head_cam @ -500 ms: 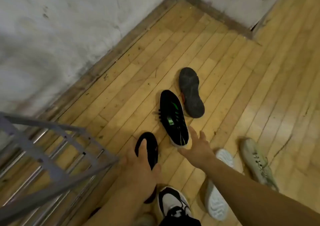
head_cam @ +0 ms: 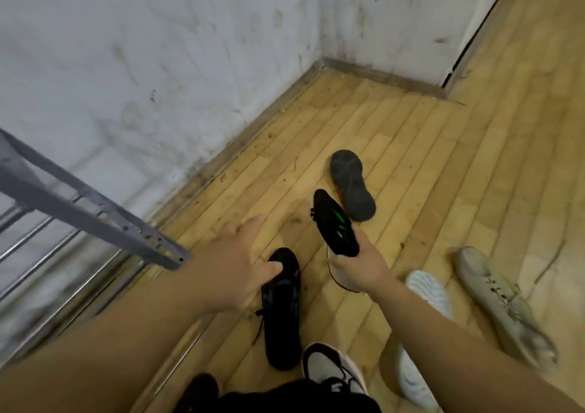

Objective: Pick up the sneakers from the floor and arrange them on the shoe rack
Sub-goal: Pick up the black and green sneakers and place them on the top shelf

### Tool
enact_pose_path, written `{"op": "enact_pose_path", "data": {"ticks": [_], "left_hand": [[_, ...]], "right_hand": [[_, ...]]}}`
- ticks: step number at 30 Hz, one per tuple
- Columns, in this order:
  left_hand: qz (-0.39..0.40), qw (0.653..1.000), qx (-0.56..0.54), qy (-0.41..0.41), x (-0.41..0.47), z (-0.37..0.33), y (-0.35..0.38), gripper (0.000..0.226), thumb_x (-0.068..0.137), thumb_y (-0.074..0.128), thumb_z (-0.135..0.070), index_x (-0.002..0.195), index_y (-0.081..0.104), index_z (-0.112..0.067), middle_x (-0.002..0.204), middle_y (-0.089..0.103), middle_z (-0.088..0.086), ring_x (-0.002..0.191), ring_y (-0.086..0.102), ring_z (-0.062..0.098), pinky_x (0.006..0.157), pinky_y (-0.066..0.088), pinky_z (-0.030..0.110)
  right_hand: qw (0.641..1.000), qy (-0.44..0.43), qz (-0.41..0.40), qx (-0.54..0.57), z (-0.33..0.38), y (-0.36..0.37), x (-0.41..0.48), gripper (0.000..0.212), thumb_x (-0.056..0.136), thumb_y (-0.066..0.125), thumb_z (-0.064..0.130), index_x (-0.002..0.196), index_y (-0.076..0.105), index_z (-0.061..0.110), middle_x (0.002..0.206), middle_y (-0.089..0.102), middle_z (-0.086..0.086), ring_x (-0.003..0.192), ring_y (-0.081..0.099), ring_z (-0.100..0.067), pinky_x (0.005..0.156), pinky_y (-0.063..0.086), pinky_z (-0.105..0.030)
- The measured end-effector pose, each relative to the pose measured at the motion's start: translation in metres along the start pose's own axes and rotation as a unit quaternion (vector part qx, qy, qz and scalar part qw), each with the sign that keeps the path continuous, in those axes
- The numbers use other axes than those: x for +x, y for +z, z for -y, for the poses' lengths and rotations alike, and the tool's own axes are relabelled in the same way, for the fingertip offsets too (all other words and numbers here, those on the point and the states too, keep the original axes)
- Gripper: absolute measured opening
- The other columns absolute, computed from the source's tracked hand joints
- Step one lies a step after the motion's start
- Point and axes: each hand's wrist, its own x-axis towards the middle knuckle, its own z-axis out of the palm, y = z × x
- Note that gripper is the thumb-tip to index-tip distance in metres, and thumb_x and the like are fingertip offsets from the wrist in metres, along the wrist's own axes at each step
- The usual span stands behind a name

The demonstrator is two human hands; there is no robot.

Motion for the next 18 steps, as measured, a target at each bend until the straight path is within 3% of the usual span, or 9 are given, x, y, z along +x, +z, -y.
{"op": "enact_pose_path", "data": {"ticks": [2, 4, 6, 8, 10, 12, 14, 15, 18], "left_hand": [[0.029, 0.997, 0.068, 0.028, -0.015, -0.031, -0.016, 0.092, 0.095, 0.057, -0.062, 0.159, -0.008, -0.048, 0.172, 0.006, 0.001, 0.150, 0.031, 0.023, 0.115, 0.033, 0.039], [0.014, 0.993, 0.106, 0.038, -0.017, -0.068, -0.023, 0.091, 0.095, 0.055, -0.063, 0.159, -0.009, -0.050, 0.172, 0.007, 0.003, 0.153, 0.027, 0.024, 0.118, 0.029, 0.040], [0.002, 0.997, 0.062, 0.054, -0.019, -0.107, -0.014, 0.090, 0.094, 0.055, -0.065, 0.159, -0.006, -0.050, 0.173, 0.007, 0.003, 0.154, 0.025, 0.023, 0.121, 0.026, 0.039], [0.006, 0.996, -0.027, 0.087, -0.025, -0.146, 0.016, 0.088, 0.093, 0.057, -0.063, 0.160, 0.001, -0.049, 0.171, 0.016, 0.001, 0.151, 0.031, 0.021, 0.120, 0.029, 0.038], [0.003, 0.987, -0.104, 0.119, -0.031, -0.174, 0.054, 0.082, 0.096, 0.057, -0.059, 0.160, 0.005, -0.051, 0.164, 0.028, -0.006, 0.137, 0.047, 0.015, 0.112, 0.040, 0.034], [0.024, 0.976, -0.141, 0.161, -0.036, -0.194, 0.079, 0.081, 0.096, 0.054, -0.061, 0.158, 0.001, -0.055, 0.167, 0.022, -0.010, 0.142, 0.041, 0.011, 0.116, 0.035, 0.033], [0.028, 0.971, -0.157, 0.178, -0.041, -0.205, 0.081, 0.077, 0.098, 0.050, -0.062, 0.156, -0.001, -0.060, 0.171, 0.014, -0.008, 0.153, 0.024, 0.013, 0.122, 0.025, 0.036], [0.022, 0.972, -0.169, 0.165, -0.044, -0.206, 0.076, 0.073, 0.100, 0.048, -0.061, 0.156, 0.001, -0.060, 0.170, 0.016, -0.008, 0.153, 0.025, 0.012, 0.118, 0.027, 0.032], [-0.003, 0.981, -0.154, 0.119, -0.051, -0.194, 0.062, 0.065, 0.100, 0.040, -0.065, 0.155, 0.005, -0.061, 0.162, 0.039, -0.006, 0.137, 0.047, 0.014, 0.108, 0.036, 0.032]], "right_hand": [[0.998, -0.017, 0.003, 0.062, -0.005, -0.041, -0.058, 0.073, 0.083, 0.080, 0.028, 0.137, 0.036, 0.050, 0.116, 0.053, 0.033, 0.108, 0.054, -0.003, 0.087, 0.043, -0.023], [0.997, -0.016, 0.008, 0.081, -0.020, -0.086, -0.104, 0.083, 0.083, 0.083, 0.030, 0.142, 0.032, 0.055, 0.121, 0.051, 0.034, 0.109, 0.054, 0.002, 0.083, 0.042, -0.017], [0.997, -0.016, 0.003, 0.076, -0.037, -0.123, -0.142, 0.071, 0.084, 0.082, 0.028, 0.129, 0.041, 0.063, 0.117, 0.057, 0.036, 0.104, 0.058, 0.012, 0.079, 0.044, -0.012], [0.998, -0.003, -0.043, 0.051, -0.056, -0.150, -0.170, 0.066, 0.084, 0.080, 0.031, 0.132, 0.045, 0.060, 0.116, 0.062, 0.033, 0.106, 0.061, 0.008, 0.078, 0.045, -0.010], [0.995, 0.001, -0.097, 0.022, -0.066, -0.166, -0.192, 0.079, 0.077, 0.080, 0.048, 0.144, 0.039, 0.055, 0.126, 0.061, 0.029, 0.115, 0.060, 0.000, 0.090, 0.050, -0.023], [0.993, -0.012, -0.115, 0.012, -0.072, -0.176, -0.208, 0.081, 0.076, 0.079, 0.054, 0.145, 0.037, 0.058, 0.127, 0.062, 0.030, 0.115, 0.060, 0.003, 0.092, 0.053, -0.029], [0.994, -0.026, -0.107, 0.020, -0.065, -0.181, -0.222, 0.081, 0.076, 0.080, 0.051, 0.145, 0.037, 0.058, 0.122, 0.061, 0.033, 0.111, 0.059, 0.007, 0.086, 0.051, -0.021], [0.994, -0.035, -0.103, 0.030, -0.056, -0.182, -0.226, 0.082, 0.076, 0.081, 0.049, 0.145, 0.038, 0.056, 0.120, 0.059, 0.035, 0.110, 0.058, 0.009, 0.084, 0.048, -0.017], [0.992, -0.093, -0.080, 0.035, -0.011, -0.178, -0.230, 0.075, 0.076, 0.083, 0.048, 0.134, 0.037, 0.061, 0.116, 0.053, 0.042, 0.106, 0.054, 0.018, 0.083, 0.042, -0.011]]}}
